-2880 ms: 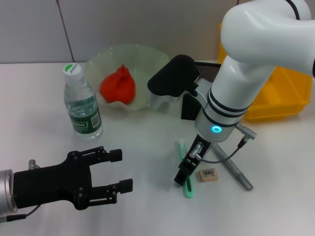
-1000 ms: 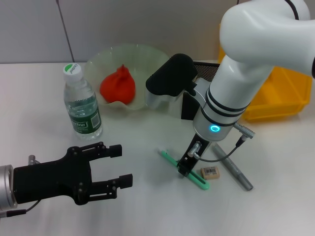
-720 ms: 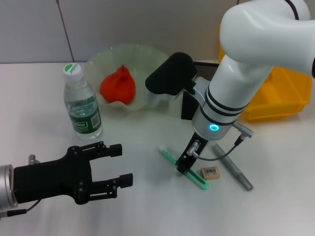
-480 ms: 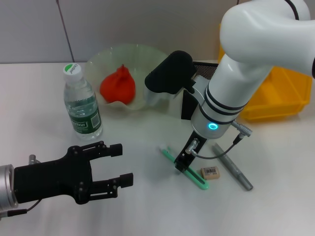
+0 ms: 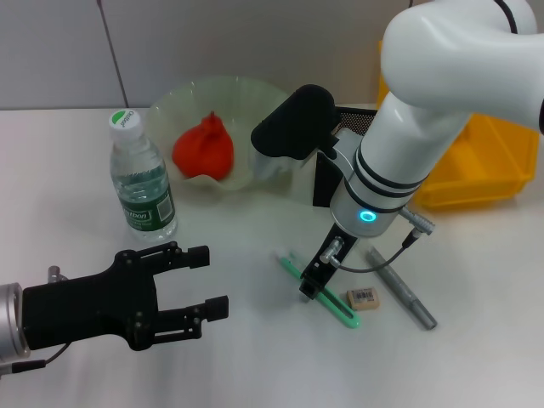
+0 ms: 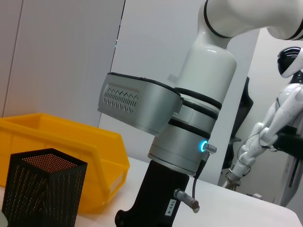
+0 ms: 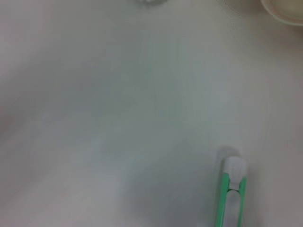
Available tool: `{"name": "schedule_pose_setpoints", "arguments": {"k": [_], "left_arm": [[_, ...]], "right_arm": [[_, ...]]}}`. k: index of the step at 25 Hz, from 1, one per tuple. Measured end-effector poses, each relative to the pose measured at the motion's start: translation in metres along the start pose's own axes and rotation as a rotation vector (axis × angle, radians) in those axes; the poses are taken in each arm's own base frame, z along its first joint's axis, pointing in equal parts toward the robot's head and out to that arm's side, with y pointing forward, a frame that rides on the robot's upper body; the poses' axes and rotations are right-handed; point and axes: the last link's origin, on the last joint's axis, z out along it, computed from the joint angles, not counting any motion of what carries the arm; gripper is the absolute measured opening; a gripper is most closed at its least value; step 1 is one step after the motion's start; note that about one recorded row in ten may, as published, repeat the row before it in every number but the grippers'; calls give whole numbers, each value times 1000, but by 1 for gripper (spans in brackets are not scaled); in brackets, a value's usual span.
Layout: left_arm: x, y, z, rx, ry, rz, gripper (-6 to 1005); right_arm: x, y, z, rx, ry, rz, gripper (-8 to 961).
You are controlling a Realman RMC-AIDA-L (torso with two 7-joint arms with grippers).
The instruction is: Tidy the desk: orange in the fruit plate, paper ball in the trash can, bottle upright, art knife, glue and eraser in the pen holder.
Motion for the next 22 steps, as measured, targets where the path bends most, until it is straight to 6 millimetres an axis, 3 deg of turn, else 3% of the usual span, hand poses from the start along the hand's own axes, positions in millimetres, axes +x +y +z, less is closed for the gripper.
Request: {"name": "schedule_pose_setpoints", "arguments": {"k": [5, 22], "left_arm": [[0, 0, 0, 0, -1, 0, 788], [0, 0, -1, -3, -1, 5, 787]], "right_arm": [[1, 0, 1, -3, 1, 8, 383], [2, 3, 1, -13, 11, 1, 374]]}}
